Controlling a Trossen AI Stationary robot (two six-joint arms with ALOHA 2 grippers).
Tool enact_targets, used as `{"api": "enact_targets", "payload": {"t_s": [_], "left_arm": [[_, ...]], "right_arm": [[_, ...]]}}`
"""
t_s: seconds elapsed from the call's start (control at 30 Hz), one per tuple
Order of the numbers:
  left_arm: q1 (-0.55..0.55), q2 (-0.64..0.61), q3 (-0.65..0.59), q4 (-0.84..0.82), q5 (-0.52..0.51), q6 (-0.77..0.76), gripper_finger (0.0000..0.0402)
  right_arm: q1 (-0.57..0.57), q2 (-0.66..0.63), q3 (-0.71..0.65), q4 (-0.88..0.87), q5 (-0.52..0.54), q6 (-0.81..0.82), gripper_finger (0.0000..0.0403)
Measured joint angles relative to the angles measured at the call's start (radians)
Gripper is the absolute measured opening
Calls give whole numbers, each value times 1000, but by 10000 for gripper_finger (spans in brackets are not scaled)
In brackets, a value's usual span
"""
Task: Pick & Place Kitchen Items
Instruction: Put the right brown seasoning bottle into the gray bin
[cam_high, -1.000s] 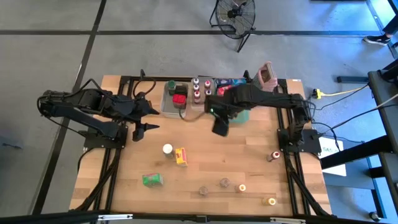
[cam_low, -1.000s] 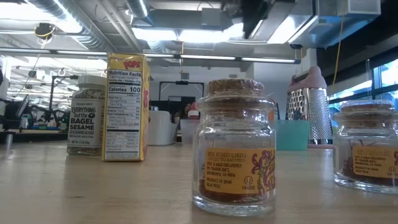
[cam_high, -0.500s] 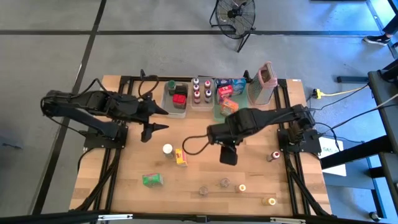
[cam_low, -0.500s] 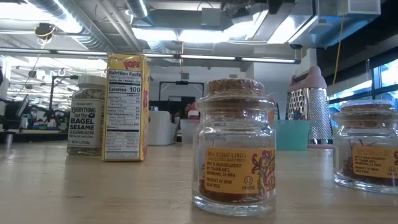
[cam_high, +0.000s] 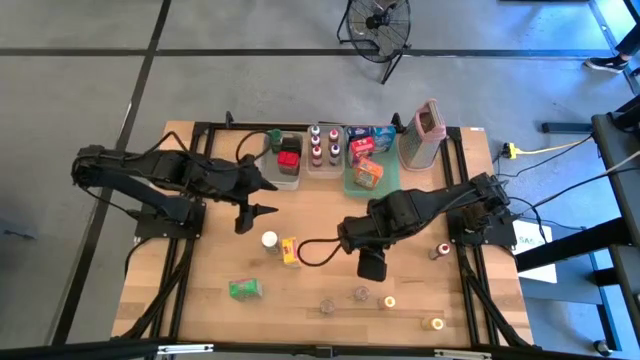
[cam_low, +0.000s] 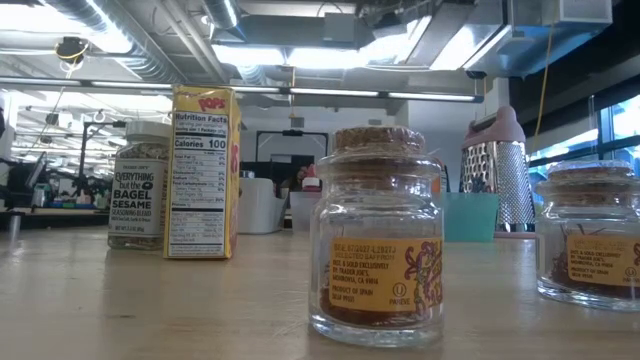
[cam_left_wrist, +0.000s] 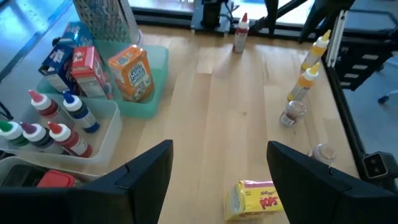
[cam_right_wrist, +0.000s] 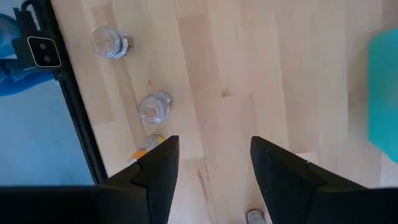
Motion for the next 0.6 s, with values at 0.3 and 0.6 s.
{"api": "enact_targets", "payload": {"t_s": [0.3, 0.6], "left_arm": [[-16, -65, 0, -106, 115, -56, 255], [-99, -67, 0, -326, 67, 69, 255]], "right_arm": [[67, 17, -1, 70, 23, 22, 201], [80, 32, -1, 269, 60, 108, 201]]}}
